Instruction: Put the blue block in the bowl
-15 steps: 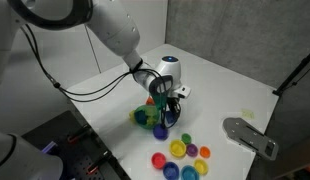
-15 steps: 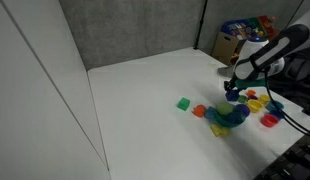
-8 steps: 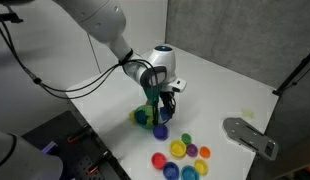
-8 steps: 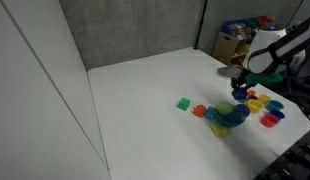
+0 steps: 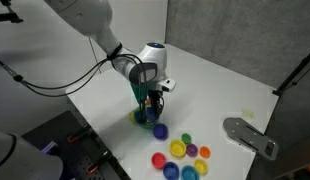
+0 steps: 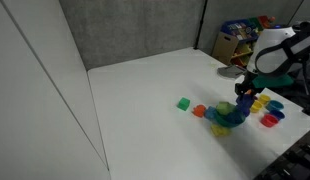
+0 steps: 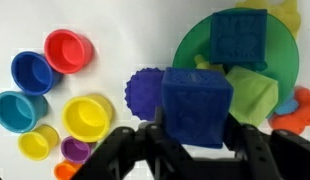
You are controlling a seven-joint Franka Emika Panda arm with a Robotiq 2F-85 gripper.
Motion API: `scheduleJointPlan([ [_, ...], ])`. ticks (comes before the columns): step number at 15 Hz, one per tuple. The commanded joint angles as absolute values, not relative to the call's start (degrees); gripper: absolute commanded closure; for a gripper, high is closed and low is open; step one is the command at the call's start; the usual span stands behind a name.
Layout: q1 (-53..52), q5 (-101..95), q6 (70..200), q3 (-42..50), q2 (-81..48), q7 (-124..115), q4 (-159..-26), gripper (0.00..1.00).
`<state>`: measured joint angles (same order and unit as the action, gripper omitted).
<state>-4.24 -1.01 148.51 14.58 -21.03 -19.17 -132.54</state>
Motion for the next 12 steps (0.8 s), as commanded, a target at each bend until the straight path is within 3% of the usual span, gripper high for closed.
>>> scheduleJointPlan([
  [1,-2.3,-1.8,148.8,12.2,-19.8,-17.5,-134.2,0.72],
  [12,2.8,0.3,153.0,7.1,-24.1,-8.6,-133.5,0.72],
])
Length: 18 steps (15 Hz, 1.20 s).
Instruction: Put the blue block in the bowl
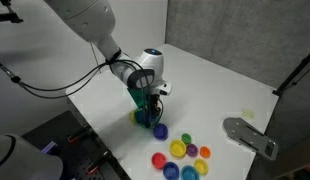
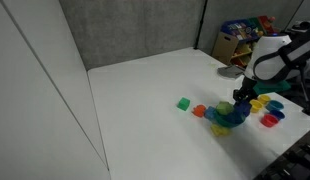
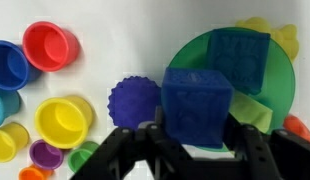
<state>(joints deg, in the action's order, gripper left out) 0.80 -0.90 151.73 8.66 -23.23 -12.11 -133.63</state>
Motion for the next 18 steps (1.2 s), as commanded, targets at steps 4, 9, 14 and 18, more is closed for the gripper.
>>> scheduleJointPlan([
  [4,4.0,0.5,153.7,6.2,-25.1,-6.0,-133.4,0.35],
  [9,3.7,-0.5,153.5,6.8,-25.0,-5.8,-133.6,0.0],
  [14,1.4,-3.5,151.7,8.9,-23.0,-8.3,-133.6,0.0],
  [18,-1.9,-9.1,149.3,11.8,-19.0,-10.7,-133.9,0.0],
])
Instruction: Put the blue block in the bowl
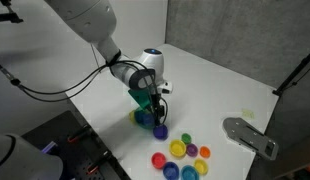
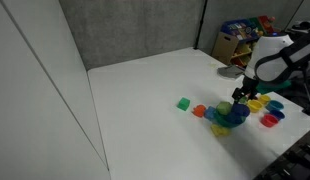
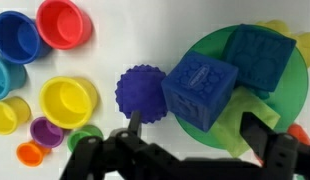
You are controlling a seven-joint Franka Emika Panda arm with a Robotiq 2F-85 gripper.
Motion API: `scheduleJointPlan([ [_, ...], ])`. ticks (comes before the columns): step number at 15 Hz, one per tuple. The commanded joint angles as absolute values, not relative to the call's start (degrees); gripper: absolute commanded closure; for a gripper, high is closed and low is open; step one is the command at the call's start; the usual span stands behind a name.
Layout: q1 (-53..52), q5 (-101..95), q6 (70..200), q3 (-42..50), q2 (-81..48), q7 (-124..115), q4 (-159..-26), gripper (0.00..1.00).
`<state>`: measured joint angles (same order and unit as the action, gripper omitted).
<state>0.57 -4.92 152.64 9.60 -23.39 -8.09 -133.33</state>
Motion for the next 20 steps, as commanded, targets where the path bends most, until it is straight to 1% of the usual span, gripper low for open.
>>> scheduleJointPlan([
  [1,-2.3,-10.4,147.9,12.1,-17.6,-11.1,-134.0,0.0],
  [3,-3.0,-13.5,144.3,12.5,-14.2,-11.9,-134.2,0.0],
  [6,-1.8,-14.8,137.4,10.6,-7.9,-9.8,-134.4,0.0],
  [9,-0.4,-12.3,129.6,8.5,-1.9,-7.3,-133.4,0.0],
  [14,1.1,-7.4,116.6,6.4,4.1,-2.5,-128.9,0.0],
  [17,1.9,-7.7,112.9,6.0,6.1,-1.6,-127.7,0.0],
  [18,1.9,-8.3,115.3,5.7,5.1,-3.5,-128.6,0.0],
  [20,2.1,-8.3,115.0,5.5,5.4,-3.4,-128.6,0.0],
])
